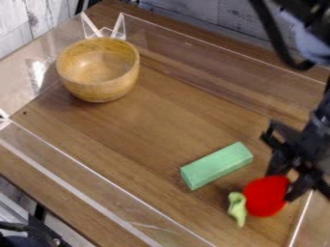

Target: Move the red object to the left side of the table

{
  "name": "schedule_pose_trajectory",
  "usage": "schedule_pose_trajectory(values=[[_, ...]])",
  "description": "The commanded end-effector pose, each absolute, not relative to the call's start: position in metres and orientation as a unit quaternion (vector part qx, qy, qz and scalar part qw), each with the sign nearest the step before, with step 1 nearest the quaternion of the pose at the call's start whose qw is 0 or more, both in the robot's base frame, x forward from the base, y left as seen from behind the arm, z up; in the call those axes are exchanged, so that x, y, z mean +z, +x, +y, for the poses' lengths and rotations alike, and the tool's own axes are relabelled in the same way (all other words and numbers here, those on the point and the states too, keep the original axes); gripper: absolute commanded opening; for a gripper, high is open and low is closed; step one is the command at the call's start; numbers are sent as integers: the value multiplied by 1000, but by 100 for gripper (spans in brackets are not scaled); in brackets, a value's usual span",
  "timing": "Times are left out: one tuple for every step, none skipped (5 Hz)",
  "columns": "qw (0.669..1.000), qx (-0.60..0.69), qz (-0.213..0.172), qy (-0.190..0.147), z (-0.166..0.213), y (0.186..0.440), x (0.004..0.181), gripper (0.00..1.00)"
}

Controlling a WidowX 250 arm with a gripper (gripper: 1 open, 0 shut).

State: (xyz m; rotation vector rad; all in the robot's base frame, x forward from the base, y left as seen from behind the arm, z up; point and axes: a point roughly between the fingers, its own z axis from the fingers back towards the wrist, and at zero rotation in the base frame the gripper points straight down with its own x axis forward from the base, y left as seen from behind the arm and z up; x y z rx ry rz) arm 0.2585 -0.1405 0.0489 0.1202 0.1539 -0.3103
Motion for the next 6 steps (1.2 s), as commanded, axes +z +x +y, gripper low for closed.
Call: schedule_pose_trajectory(values=[[986,-156,17,55,-113,270,106,0],[987,-151,0,59,-82,269,133,0],[987,-151,-6,55,-54,268,145,0],[989,-138,-6,55,-36,261,136,0],[992,-114,-7,56,-32,253,123,0],[997,-61,-14,50,-26,257,117,0]])
